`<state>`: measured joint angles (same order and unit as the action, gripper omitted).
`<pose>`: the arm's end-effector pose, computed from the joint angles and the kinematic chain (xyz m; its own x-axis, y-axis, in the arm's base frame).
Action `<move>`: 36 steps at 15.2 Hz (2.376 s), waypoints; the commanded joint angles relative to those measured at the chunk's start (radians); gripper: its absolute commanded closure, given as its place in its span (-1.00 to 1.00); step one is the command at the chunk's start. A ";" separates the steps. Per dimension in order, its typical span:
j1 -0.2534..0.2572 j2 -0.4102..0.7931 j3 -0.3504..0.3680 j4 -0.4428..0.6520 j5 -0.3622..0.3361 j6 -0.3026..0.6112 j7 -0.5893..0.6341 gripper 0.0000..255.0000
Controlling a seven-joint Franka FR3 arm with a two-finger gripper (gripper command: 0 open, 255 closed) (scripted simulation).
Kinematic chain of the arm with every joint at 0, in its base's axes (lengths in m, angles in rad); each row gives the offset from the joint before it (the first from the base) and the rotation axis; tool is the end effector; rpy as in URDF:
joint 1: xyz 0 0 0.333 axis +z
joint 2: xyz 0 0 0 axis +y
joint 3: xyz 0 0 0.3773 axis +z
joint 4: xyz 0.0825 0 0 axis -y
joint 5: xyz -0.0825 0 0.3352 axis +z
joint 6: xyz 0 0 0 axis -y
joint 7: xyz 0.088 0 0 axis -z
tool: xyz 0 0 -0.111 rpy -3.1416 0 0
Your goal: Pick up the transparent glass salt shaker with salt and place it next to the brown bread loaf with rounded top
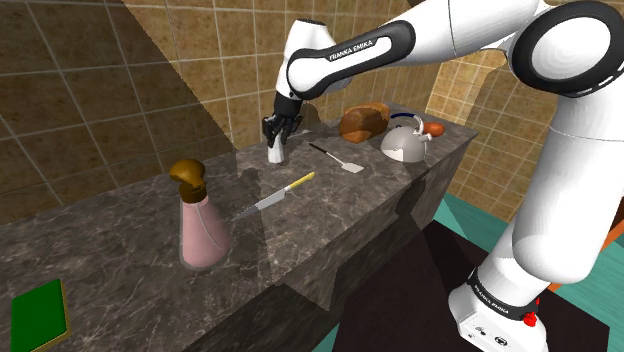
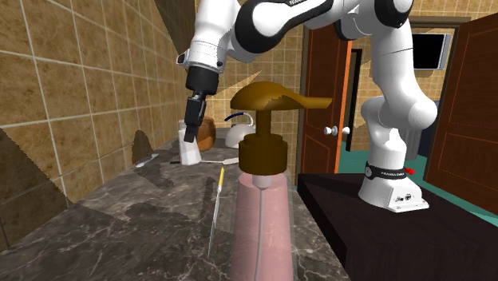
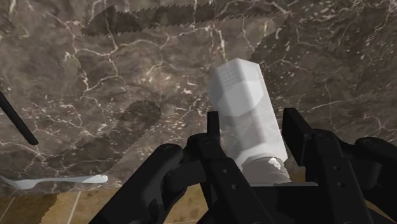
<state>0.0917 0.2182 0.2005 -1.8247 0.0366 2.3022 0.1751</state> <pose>0.5880 0.1663 0.5223 0.9679 0.0686 0.2417 0.0998 -0.9878 -0.1196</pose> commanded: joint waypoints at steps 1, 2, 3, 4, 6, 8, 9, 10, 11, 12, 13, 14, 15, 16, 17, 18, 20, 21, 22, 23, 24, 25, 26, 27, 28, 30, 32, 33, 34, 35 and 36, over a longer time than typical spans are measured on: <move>0.000 -0.006 0.000 0.021 0.000 -0.027 0.002 1.00; 0.000 -0.010 0.001 0.030 0.001 -0.040 0.003 1.00; 0.000 -0.014 0.001 0.039 0.001 -0.052 0.003 1.00; 0.000 -0.017 0.001 0.048 0.001 -0.065 0.003 1.00; 0.000 -0.023 0.001 0.067 0.002 -0.090 0.004 1.00; -0.001 -0.028 0.001 0.087 0.002 -0.115 0.005 1.00; -0.001 -0.031 0.001 0.097 0.003 -0.128 0.006 1.00; -0.001 -0.033 0.001 0.108 0.003 -0.141 0.006 1.00; -0.001 -0.035 0.001 0.119 0.003 -0.153 0.007 1.00; -0.001 -0.036 0.001 0.130 0.003 -0.166 0.007 1.00; -0.001 -0.038 0.002 0.142 0.003 -0.179 0.008 1.00; -0.001 -0.039 0.002 0.154 0.003 -0.192 0.009 1.00; -0.001 -0.040 0.002 0.166 0.002 -0.205 0.009 1.00; -0.001 -0.041 0.002 0.178 0.002 -0.219 0.010 1.00; -0.001 -0.042 0.002 0.191 0.002 -0.232 0.011 1.00; 0.000 -0.042 0.002 0.204 0.002 -0.245 0.012 1.00; 0.000 -0.042 0.002 0.231 0.001 -0.272 0.013 1.00; 0.000 -0.041 0.002 0.245 0.001 -0.286 0.014 1.00; 0.000 -0.041 0.002 0.247 0.001 -0.288 0.014 1.00; -0.015 -0.049 -0.006 0.238 0.010 -0.288 -0.010 1.00; -0.029 -0.056 -0.014 0.230 0.019 -0.288 -0.035 1.00; -0.043 -0.061 -0.022 0.224 0.028 -0.288 -0.060 1.00; -0.058 -0.066 -0.030 0.218 0.036 -0.290 -0.084 1.00; -0.072 -0.069 -0.039 0.214 0.044 -0.291 -0.109 1.00; -0.085 -0.072 -0.047 0.212 0.052 -0.293 -0.133 1.00; -0.113 -0.074 -0.064 0.210 0.067 -0.299 -0.181 1.00; -0.140 -0.073 -0.082 0.214 0.081 -0.307 -0.229 1.00; -0.153 -0.071 -0.090 0.218 0.088 -0.311 -0.252 1.00; -0.166 -0.067 -0.099 0.223 0.094 -0.316 -0.276 1.00; -0.180 -0.063 -0.108 0.230 0.100 -0.321 -0.299 1.00; -0.193 -0.058 -0.116 0.237 0.106 -0.327 -0.322 1.00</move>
<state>-0.0833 0.1541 0.0957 -1.5949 0.1342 1.9809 -0.1141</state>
